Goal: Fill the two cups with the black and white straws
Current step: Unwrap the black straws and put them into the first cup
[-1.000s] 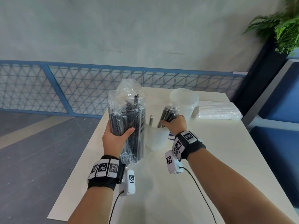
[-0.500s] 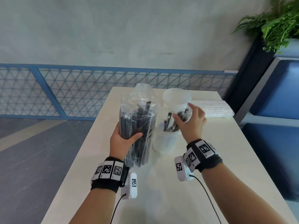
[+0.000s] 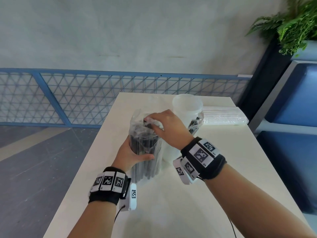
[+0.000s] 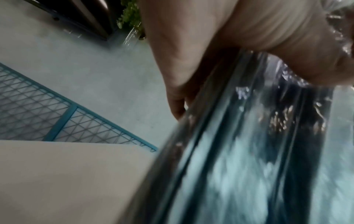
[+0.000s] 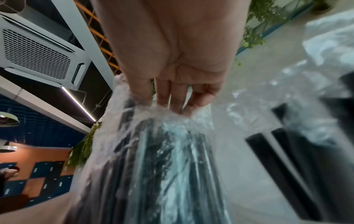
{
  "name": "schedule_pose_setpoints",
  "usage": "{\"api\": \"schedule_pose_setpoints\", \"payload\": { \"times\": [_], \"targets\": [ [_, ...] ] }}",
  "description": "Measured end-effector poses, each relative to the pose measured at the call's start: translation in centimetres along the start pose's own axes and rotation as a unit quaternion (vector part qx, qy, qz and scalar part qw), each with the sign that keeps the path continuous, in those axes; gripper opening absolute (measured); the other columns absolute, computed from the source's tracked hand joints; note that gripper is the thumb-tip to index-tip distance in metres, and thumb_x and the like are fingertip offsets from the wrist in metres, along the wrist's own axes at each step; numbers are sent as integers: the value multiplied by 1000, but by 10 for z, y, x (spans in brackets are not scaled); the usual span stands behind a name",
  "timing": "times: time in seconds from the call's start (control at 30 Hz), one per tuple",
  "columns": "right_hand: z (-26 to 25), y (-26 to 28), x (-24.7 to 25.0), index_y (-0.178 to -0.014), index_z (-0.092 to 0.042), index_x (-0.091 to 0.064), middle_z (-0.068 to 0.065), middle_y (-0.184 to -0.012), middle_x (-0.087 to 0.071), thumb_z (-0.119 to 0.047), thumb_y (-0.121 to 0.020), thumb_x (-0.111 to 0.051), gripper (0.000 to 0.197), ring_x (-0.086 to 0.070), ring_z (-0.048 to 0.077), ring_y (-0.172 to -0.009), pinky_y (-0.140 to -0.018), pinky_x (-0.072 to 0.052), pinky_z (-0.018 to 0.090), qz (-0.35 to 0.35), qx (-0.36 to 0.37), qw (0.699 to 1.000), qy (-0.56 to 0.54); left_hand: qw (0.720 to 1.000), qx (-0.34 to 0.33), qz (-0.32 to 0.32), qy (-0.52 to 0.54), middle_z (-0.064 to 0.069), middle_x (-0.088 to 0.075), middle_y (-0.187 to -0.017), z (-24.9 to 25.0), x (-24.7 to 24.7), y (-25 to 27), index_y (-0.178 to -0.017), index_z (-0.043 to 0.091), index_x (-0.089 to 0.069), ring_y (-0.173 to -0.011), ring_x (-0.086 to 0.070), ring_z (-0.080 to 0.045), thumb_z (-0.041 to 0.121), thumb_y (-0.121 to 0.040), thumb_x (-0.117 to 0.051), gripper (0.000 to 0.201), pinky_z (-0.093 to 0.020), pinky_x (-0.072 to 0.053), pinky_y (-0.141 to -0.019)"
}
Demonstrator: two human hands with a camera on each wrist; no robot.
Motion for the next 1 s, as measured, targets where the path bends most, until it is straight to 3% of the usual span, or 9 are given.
{"api": "schedule_pose_setpoints", "payload": {
  "times": [0.1,0.2,0.3,0.33,0.47,0.63,0.77,0.87,1.0],
  "targets": [
    [-10,-3,-4,-122,-18,-59,4,-121,-63,-14,-85,-59,37,-50,23,-113,-96,-37,29,-97,54,994,-15,999,22,-26,0,16,-71,-80,4,1,0,-104,13,-59,-80,-63,13,7,-49,-87,62,-4,-46,-70],
    [-18,-8,-1,-122,-22,-59,4,-127,-54,-11,-78,-65,46,-53,20,-113,-95,-42,31,-223,104,969,25,995,23,-70,-63,19,-64,-89,7,0,4,-85,32,-61,-78,-57,22,7,-60,-85,42,1,-42,-70],
    [-25,-15,4,-122,-23,-60,5,-121,-53,-10,-76,-67,48,-56,23,-104,-87,-45,33,-248,118,957,92,990,22,-99,-95,19,-65,-80,11,1,5,-65,41,-65,-73,-58,20,2,-67,-79,41,-4,-46,-72],
    [-27,-16,4,-122,-21,-59,5,-120,-52,-9,-76,-66,48,-57,24,-100,-83,-46,32,-248,125,955,107,989,23,-108,-103,17,-66,-79,13,3,5,-67,39,-65,-73,-59,18,2,-67,-79,39,-9,-49,-74],
    [-27,-12,5,-122,-12,-58,7,-124,-50,-5,-77,-65,46,-57,25,-95,-72,-35,22,-231,137,958,99,981,26,-153,-117,12,-67,-89,18,13,0,-89,33,-59,-76,-60,17,9,-64,-81,41,-3,-46,-73],
    [-25,-2,1,-115,-5,-57,9,-123,-49,-5,-79,-62,36,-54,22,-86,-71,-34,20,-236,100,959,120,981,41,-168,-86,3,-71,-103,13,11,-2,-115,25,-57,-101,-66,-10,35,-43,-85,78,-39,-50,-96],
    [-7,4,-13,-105,-6,-62,8,-107,-56,-2,-82,-57,24,-53,18,-91,-73,-34,19,-238,48,953,182,983,26,-173,-64,12,-66,-112,16,-3,-2,-119,39,-47,-107,-59,2,36,-39,-92,92,-27,-45,-98],
    [2,9,-10,-103,-4,-63,10,-105,-60,2,-85,-51,23,-57,23,-98,-73,-35,19,-197,23,961,191,981,45,-183,-44,11,-63,-118,15,-16,-1,-123,35,-45,-113,-58,-3,37,-40,-92,95,-30,-44,-100],
    [1,17,10,-110,-6,-63,13,-111,-64,5,-83,-49,32,-59,27,-101,-79,-42,25,-172,-3,973,152,983,45,-165,-61,18,-65,-103,15,-25,-1,-109,36,-52,-97,-60,8,18,-55,-89,68,-19,-47,-90]
  ]
}}
Point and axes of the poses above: each hand's wrist, its own y-axis away from the middle knuckle, its own x-axis out of the back of the hand, z = x × y, the point moved 3 cm from there along -y, towards the middle knuckle
